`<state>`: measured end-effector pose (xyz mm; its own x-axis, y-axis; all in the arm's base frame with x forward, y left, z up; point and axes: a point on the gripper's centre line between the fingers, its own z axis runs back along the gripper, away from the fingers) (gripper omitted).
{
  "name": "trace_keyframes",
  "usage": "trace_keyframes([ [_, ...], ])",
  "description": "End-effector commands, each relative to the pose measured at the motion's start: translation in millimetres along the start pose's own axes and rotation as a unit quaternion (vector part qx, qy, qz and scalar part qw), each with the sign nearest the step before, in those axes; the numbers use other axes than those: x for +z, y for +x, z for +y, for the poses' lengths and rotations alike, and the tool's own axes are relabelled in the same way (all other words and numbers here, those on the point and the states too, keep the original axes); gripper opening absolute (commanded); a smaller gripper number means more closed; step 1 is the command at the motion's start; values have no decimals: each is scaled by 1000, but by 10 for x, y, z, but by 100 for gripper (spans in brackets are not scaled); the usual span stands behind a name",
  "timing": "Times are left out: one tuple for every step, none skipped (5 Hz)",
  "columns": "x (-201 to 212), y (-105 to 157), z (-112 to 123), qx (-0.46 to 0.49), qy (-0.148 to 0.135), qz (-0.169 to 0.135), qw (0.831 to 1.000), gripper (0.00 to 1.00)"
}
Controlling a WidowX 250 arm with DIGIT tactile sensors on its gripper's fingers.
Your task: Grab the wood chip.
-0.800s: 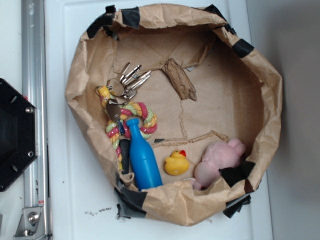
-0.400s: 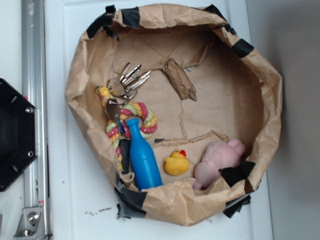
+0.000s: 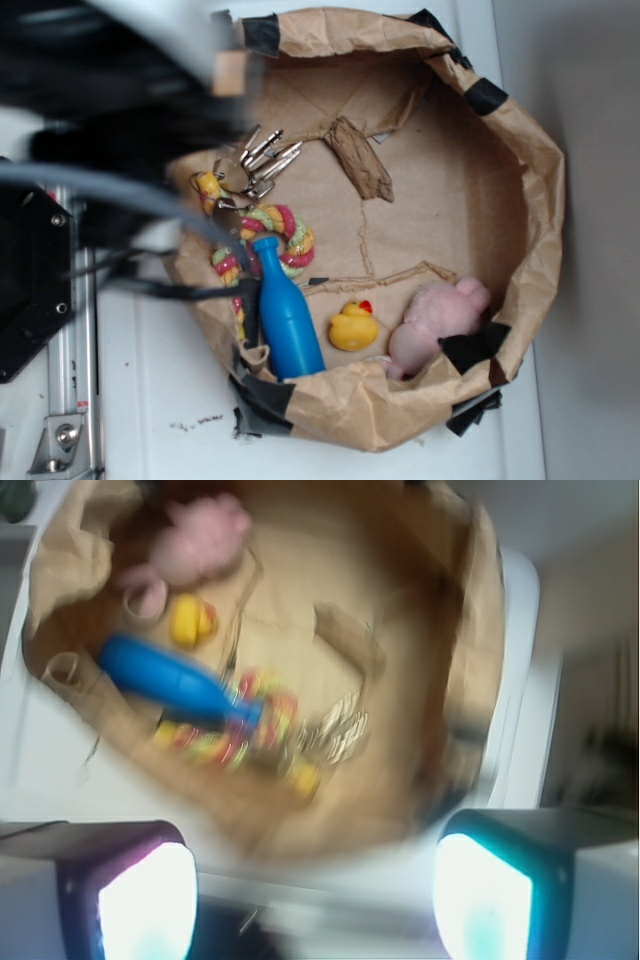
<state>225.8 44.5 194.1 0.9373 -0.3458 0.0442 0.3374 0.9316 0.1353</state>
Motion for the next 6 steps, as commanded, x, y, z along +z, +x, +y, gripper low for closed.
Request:
trace_keyframes([
  [-654,373,-265,-161,20,-32,986,100],
  [-943,281,-419,-195,8,-24,981,100],
  [-1239,259,-242,-188,-11,-10,982,100],
  [-1503,272,-7,-182,-35,5,983,100],
  [-1654,269,119,-189,-50,1,981,100],
  [-1727,323,132,-198,-50,4,979,100],
])
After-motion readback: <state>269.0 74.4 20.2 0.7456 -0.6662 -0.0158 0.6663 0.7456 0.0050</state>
